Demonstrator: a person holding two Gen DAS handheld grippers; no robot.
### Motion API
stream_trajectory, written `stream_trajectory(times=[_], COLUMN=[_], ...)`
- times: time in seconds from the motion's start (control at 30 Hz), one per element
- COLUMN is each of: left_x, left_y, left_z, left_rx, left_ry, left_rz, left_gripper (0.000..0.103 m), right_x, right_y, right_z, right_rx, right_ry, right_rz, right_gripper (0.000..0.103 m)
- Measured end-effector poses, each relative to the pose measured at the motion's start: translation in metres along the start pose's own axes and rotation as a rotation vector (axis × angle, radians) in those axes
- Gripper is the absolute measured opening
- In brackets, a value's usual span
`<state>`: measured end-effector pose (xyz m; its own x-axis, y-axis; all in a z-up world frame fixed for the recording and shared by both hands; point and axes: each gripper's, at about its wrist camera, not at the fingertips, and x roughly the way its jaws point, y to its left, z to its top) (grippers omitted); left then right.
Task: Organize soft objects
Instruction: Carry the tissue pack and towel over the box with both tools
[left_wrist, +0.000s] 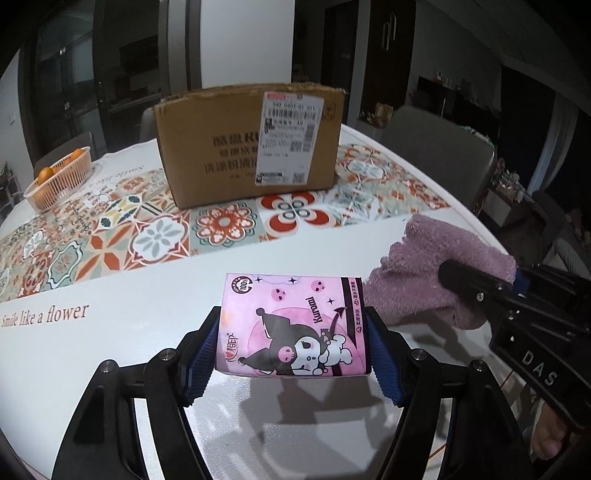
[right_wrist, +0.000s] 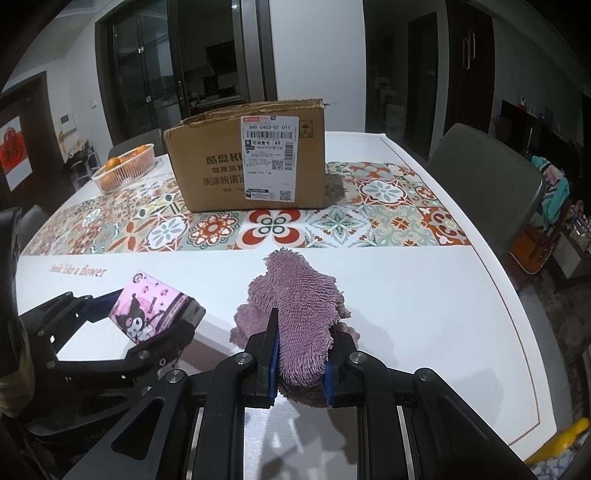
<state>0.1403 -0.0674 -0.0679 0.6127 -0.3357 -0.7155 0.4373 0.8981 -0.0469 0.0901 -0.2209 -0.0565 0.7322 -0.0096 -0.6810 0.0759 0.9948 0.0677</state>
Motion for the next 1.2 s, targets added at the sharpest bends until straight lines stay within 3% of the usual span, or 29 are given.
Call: stream_trajectory(times=[0.47, 1.2], left_x=[-0.026, -0.066], left_y=[0.011, 0.029], left_z=[0.021, 0.082], left_rx=[-0.052, -0.059], left_ry=[-0.096, -0.3], left_rz=[0.024, 0.111], left_gripper=[0.072, 0.072], right_x=[-0.015, -0.037], right_y=[0.009, 0.022], right_z=[0.022, 0.082], right_rx=[-0.008, -0.025], right_ry=[-0.071, -0.27], right_rz=[0.034, 0.053], right_gripper=[0.019, 0.019])
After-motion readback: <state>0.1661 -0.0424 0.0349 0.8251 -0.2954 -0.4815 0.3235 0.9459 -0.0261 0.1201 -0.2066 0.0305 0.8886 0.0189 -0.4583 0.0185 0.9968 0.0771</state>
